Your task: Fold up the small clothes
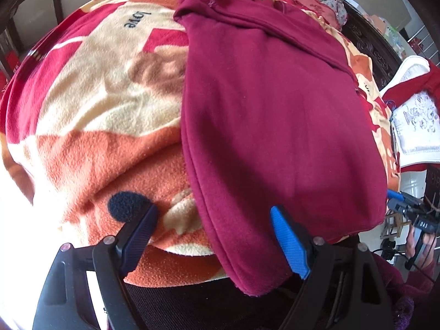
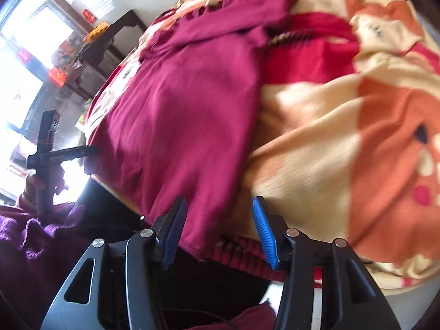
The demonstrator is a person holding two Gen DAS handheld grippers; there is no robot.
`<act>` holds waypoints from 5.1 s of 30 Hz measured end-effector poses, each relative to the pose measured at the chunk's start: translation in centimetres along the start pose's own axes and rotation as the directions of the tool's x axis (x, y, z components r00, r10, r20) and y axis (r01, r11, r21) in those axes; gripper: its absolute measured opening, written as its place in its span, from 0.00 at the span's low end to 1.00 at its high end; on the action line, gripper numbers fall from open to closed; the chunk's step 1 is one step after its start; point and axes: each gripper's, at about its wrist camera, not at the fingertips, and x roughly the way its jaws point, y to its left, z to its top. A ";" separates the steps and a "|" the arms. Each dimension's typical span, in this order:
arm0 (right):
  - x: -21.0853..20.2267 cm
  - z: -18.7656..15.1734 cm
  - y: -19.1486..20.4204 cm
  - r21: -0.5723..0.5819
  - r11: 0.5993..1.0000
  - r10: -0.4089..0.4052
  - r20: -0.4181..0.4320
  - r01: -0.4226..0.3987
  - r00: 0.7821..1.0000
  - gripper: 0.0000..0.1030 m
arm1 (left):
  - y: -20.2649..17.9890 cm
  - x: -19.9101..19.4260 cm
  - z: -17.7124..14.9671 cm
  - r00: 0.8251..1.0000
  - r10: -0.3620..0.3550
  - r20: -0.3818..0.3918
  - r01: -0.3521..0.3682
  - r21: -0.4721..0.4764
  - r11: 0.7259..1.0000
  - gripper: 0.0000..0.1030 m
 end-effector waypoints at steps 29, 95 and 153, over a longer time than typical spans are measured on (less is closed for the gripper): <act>3.3 0.3 1.3 0.044 0.973 0.230 -0.086 -0.227 0.969 0.02 | -2.5 1.2 0.2 0.998 0.045 -0.039 -0.039 0.147 0.988 0.48; 6.6 32.9 -6.7 0.119 0.971 -0.235 0.344 0.206 0.909 0.17 | 4.0 8.1 34.6 0.960 0.139 0.243 -0.103 -0.155 0.982 0.90; 24.3 41.9 14.5 -0.183 0.983 0.065 0.187 -0.030 0.980 0.17 | 3.8 7.0 21.4 0.967 0.082 0.241 -0.072 -0.051 0.996 1.00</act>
